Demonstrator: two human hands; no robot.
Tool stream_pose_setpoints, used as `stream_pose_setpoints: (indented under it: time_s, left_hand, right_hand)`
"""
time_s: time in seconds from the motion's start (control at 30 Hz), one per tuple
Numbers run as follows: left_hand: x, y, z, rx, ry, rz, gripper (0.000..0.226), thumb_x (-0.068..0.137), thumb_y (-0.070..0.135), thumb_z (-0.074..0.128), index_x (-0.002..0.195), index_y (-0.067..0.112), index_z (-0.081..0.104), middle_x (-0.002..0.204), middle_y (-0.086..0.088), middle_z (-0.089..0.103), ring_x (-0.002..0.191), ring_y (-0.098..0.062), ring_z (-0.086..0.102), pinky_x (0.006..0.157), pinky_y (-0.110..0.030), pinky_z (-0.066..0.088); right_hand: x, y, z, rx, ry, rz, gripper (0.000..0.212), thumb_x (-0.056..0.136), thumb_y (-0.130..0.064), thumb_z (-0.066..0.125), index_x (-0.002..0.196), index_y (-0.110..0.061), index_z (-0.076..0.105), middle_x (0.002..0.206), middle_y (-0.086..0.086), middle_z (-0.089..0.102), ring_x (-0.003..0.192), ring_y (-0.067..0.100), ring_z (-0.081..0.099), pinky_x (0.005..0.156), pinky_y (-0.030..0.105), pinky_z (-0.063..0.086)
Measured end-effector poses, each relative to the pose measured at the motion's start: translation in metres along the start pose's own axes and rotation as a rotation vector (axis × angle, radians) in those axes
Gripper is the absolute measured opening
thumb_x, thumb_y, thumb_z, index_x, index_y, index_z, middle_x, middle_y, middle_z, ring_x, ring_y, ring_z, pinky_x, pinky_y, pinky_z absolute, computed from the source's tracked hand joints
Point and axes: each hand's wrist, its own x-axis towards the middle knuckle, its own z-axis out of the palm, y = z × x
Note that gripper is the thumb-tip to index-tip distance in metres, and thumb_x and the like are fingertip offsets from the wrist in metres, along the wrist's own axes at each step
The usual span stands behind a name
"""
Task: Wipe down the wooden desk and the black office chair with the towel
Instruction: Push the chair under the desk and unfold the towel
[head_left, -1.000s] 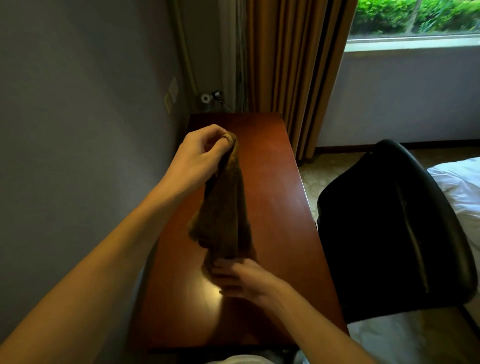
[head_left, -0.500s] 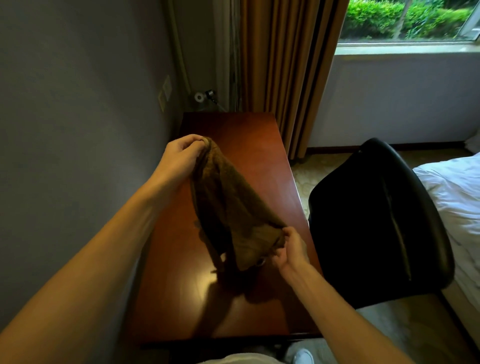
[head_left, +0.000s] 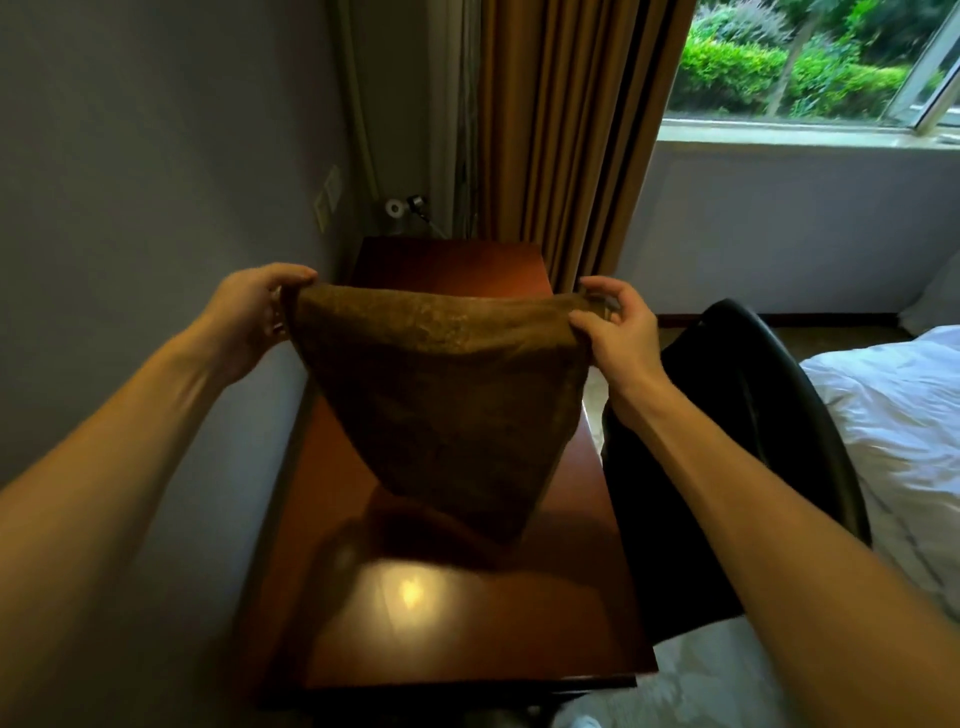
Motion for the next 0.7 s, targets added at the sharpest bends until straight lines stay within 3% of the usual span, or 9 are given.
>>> stream_pose_setpoints:
  time_s: [0.07,0.17,0.23,0.3,0.37,0.43,0.53,0.63,0.7]
  left_hand:
    - [0.004,-0.004,-0.009,0.095,0.008,0.046,0.031,0.093,0.013,0.061,0.074,0.027,0.082,0.077,0.008,0.072,0.069,-0.006,0.066,0.063,-0.02,0.054]
    - [0.007,-0.003,-0.016,0.102,0.003,0.034,0.034,0.098,0.009,0.06,0.08,0.027,0.083,0.089,0.002,0.073,0.074,-0.008,0.069,0.055,-0.018,0.057]
    - [0.01,0.001,-0.013,0.152,-0.002,0.025,0.024,0.098,0.013,0.063,0.087,0.025,0.081,0.095,-0.001,0.072,0.084,-0.013,0.069,0.059,-0.021,0.058]
    - [0.013,0.004,-0.006,0.216,-0.023,0.037,0.017,0.098,0.015,0.065,0.093,0.025,0.079,0.095,-0.001,0.072,0.087,-0.014,0.068,0.068,-0.026,0.058]
    - [0.015,0.006,0.001,0.22,-0.033,0.059,0.017,0.098,0.016,0.065,0.094,0.026,0.078,0.089,0.002,0.071,0.081,-0.011,0.068,0.068,-0.026,0.055]
    - [0.018,0.01,0.004,0.16,-0.008,0.063,0.018,0.099,0.017,0.063,0.095,0.026,0.077,0.082,0.005,0.07,0.073,-0.007,0.066,0.065,-0.023,0.053]
    - [0.022,0.01,0.002,0.065,0.074,0.033,0.019,0.102,0.017,0.059,0.101,0.026,0.075,0.085,0.004,0.067,0.073,-0.008,0.063,0.071,-0.028,0.05]
    - [0.026,0.006,-0.005,0.105,0.126,0.016,0.016,0.103,0.016,0.058,0.102,0.026,0.071,0.093,0.001,0.064,0.079,-0.01,0.062,0.072,-0.029,0.049]
    - [0.029,0.004,-0.012,0.212,0.134,0.022,0.011,0.101,0.018,0.063,0.103,0.027,0.069,0.097,-0.001,0.066,0.082,-0.012,0.064,0.065,-0.026,0.053]
  right_hand:
    - [0.008,-0.01,0.002,-0.08,-0.115,0.041,0.048,0.091,0.001,0.065,0.128,-0.028,0.057,0.122,0.004,0.059,0.102,0.019,0.067,0.067,0.022,0.059]
    - [0.019,-0.02,0.001,-0.431,-0.309,0.105,0.057,0.093,-0.004,0.066,0.141,-0.027,0.047,0.128,-0.003,0.053,0.094,0.01,0.063,0.06,0.017,0.057]
    - [0.027,-0.021,0.001,-0.713,-0.433,0.175,0.057,0.093,-0.014,0.069,0.143,-0.024,0.044,0.115,-0.006,0.055,0.083,0.005,0.059,0.054,0.013,0.051]
    - [0.03,-0.019,0.005,-0.831,-0.512,0.32,0.049,0.09,-0.027,0.075,0.132,-0.017,0.051,0.101,-0.008,0.055,0.083,0.006,0.059,0.061,0.017,0.052]
    - [0.031,-0.007,0.006,-0.674,-0.579,0.528,0.034,0.085,-0.029,0.08,0.109,-0.011,0.064,0.102,0.004,0.07,0.095,0.02,0.07,0.08,0.037,0.062]
    - [0.024,0.004,0.005,-0.331,-0.588,0.68,0.021,0.084,-0.018,0.079,0.104,-0.017,0.073,0.111,0.01,0.073,0.109,0.029,0.068,0.093,0.052,0.057]
    - [0.019,0.027,0.001,0.084,-0.45,0.681,0.048,0.088,0.002,0.067,0.123,-0.031,0.063,0.128,0.015,0.061,0.117,0.033,0.063,0.098,0.056,0.054]
    - [0.015,0.041,0.001,0.121,-0.403,0.632,0.064,0.089,0.013,0.06,0.137,-0.03,0.055,0.123,0.02,0.06,0.105,0.033,0.069,0.093,0.049,0.058]
    - [0.016,0.042,0.005,-0.086,-0.426,0.583,0.072,0.09,0.012,0.061,0.147,-0.03,0.046,0.117,0.02,0.06,0.104,0.032,0.068,0.098,0.052,0.055]
